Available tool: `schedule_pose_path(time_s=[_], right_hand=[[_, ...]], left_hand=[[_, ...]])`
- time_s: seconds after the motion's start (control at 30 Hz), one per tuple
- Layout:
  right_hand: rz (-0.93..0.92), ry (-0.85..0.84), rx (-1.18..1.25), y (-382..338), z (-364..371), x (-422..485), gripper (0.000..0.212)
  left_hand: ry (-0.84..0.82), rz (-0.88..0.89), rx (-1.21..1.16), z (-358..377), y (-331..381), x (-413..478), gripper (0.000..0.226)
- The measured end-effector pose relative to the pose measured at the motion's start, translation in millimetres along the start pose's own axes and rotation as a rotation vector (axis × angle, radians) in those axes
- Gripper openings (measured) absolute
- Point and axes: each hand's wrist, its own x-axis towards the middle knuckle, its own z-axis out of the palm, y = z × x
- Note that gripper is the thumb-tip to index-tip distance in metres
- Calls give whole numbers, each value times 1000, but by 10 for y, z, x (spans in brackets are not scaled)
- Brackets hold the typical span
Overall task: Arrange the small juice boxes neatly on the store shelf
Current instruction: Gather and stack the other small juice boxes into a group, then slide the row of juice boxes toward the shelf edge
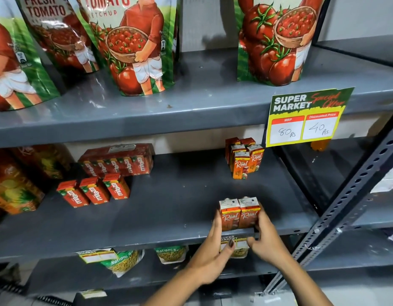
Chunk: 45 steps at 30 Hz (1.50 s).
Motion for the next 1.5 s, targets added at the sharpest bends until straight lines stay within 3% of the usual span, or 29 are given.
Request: schedule_pose_path(time_s=[0.27,0.37,0.5,0.57,0.63,0.7,0.77,0.83,0.9,0.97,1.0,1.1,1.2,1.3,1.5], right_hand=[[41,2,-43,0,64,-73,99],[42,29,-73,-48,81,-143,113],[-25,259,-189,-200,43,-282,123],[-148,466,-126,-382,30,-379,106],[-338,664,-40,-691,119,-435,73],[-488,728,-53,-989,322,-421,46],[-537,624,6,-1217,686,-315,30],[-470,439,119,-1401,1124,-133,23],[-329,280,178,-1509,1563,125,23],[-137,143,274,-1639,1995,430,18],[-27,74,355,-1694,2163,587,17],[187,-43,446,-1890,2542,984,42],[131,-141,405,-2056,2823,1218,48],[121,-152,375,-2115,3081,1299,57],[116,-113,443,-2264,3304,1241,27]], left_hand=[[44,-14,54,69,100,-79,83],[103,12,82,84,-44,-58,88],[245,45,92,-59,-194,-124,96],[316,49,76,-230,-286,-180,91],[452,57,19,-490,-397,-275,84],[660,66,-6,-804,-508,-398,71],[937,76,32,-1206,-694,-571,55],[1197,84,72,-1685,-921,-772,46],[1386,21,18,-2175,-1218,-915,40],[1473,-118,-195,-2683,-1502,-1002,33],[1474,-197,-308,-2899,-1598,-1002,34],[1324,-347,-502,-3363,-1777,-934,43],[1120,-401,-538,-3502,-1831,-792,55],[967,-389,-611,-3484,-1903,-699,48],[866,-377,-663,-3458,-1971,-691,72]])
